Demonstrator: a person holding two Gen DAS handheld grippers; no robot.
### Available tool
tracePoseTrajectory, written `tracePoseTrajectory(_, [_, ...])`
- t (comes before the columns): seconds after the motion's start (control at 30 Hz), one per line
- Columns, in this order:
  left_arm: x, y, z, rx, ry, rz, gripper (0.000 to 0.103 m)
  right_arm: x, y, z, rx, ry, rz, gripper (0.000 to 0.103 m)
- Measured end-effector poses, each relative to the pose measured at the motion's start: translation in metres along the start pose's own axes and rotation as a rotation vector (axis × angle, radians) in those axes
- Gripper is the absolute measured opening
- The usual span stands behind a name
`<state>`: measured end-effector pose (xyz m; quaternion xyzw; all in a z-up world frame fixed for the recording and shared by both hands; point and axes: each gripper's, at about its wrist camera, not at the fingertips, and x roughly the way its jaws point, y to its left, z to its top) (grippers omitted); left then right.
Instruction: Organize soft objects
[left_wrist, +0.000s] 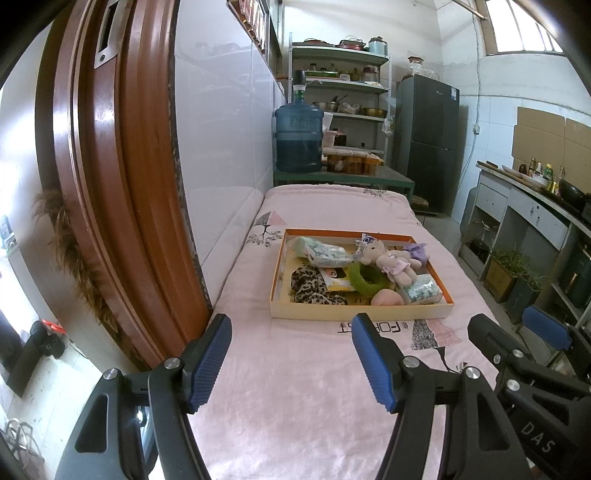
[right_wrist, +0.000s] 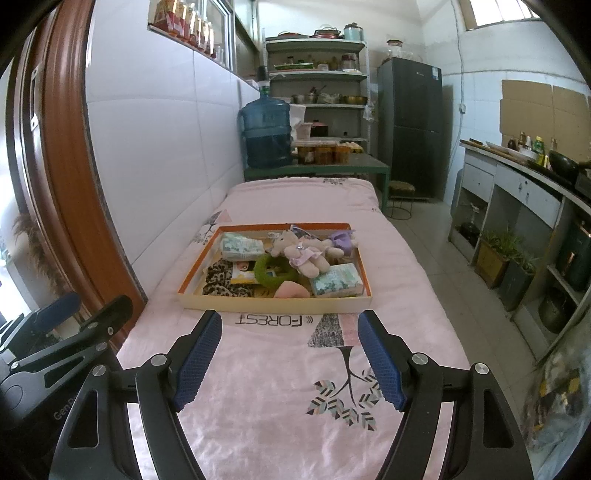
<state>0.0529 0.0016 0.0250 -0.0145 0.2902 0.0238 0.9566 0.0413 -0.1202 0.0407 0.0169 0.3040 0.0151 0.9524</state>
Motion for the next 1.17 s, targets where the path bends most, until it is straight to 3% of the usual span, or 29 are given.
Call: tracePoseTrajectory(1.17, [0.001,0.003,-0.01,0.015,-0.001,0.01,0.067,0.002,0.004,-0.005,0.003,0.008,0.007,0.077])
